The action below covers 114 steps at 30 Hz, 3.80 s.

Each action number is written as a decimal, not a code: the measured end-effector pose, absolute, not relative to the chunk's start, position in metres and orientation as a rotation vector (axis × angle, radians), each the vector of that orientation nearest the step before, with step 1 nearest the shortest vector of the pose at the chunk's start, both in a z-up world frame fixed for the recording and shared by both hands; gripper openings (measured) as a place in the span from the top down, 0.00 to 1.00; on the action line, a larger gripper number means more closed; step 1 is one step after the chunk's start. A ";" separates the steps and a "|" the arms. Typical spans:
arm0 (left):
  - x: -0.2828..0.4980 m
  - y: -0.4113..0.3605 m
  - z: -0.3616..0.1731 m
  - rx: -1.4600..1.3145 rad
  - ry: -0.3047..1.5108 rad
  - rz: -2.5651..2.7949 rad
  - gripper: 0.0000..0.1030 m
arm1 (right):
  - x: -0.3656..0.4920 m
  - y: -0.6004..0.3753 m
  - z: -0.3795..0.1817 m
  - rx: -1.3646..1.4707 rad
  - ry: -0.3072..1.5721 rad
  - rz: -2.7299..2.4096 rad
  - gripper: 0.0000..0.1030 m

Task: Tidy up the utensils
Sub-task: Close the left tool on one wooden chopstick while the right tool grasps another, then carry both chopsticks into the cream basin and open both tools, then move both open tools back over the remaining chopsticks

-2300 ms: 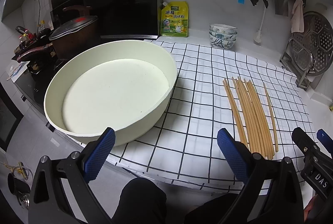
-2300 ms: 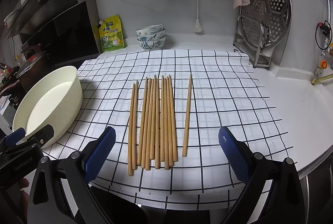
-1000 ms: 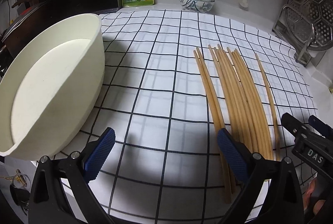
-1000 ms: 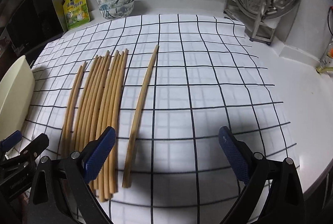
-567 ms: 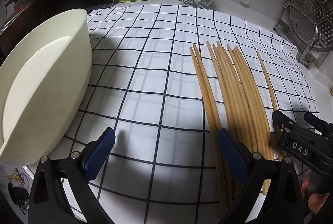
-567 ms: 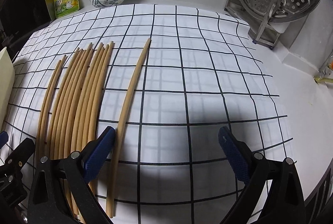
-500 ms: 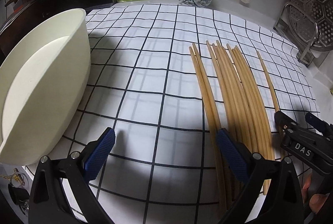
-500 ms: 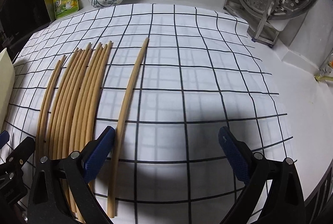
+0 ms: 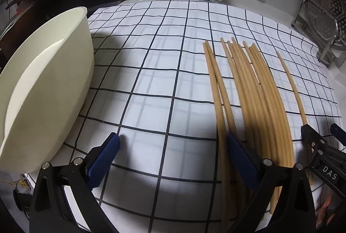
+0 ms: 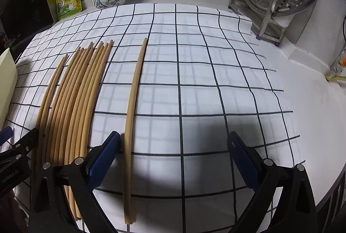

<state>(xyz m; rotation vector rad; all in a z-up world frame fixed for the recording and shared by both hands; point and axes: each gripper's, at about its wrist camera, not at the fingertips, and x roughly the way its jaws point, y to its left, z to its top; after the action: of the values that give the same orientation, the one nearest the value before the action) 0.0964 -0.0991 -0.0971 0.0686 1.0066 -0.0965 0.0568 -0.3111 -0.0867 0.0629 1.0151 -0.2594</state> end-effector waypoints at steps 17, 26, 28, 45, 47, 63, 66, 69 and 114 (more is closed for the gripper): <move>0.096 -0.109 -0.088 0.046 0.990 -0.218 0.93 | 0.059 -0.288 -0.084 0.041 0.971 -0.110 0.94; 0.091 -0.100 -0.079 -0.002 0.989 -0.274 0.93 | 0.047 -0.296 -0.072 0.184 0.933 -0.071 0.94; 0.089 -0.096 -0.074 -0.013 0.980 -0.280 0.93 | 0.043 -0.294 -0.066 0.202 0.915 -0.066 0.94; 0.065 -0.009 0.008 -0.111 0.825 -0.293 0.93 | 0.038 -0.214 0.024 0.180 0.723 0.080 0.94; 0.065 0.013 0.014 -0.115 0.811 -0.262 0.93 | 0.043 -0.194 0.032 0.172 0.705 0.127 0.94; 0.112 0.156 -0.016 -0.126 0.874 -0.011 0.93 | 0.127 -0.014 0.009 0.052 0.840 0.448 0.94; 0.120 0.164 -0.027 -0.132 0.900 -0.010 0.93 | 0.136 0.000 0.000 0.039 0.874 0.456 0.94; 0.126 0.166 -0.033 -0.131 0.911 -0.005 0.93 | 0.142 0.008 -0.008 0.033 0.903 0.458 0.94; 0.049 0.137 0.010 -0.151 0.771 0.035 0.19 | 0.058 -0.062 0.030 0.046 0.787 0.324 0.58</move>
<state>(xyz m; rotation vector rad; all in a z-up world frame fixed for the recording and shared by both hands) 0.0493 0.1365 0.0098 -0.1515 0.7706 0.0351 0.0583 -0.0620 0.0299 0.0461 0.7870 0.3235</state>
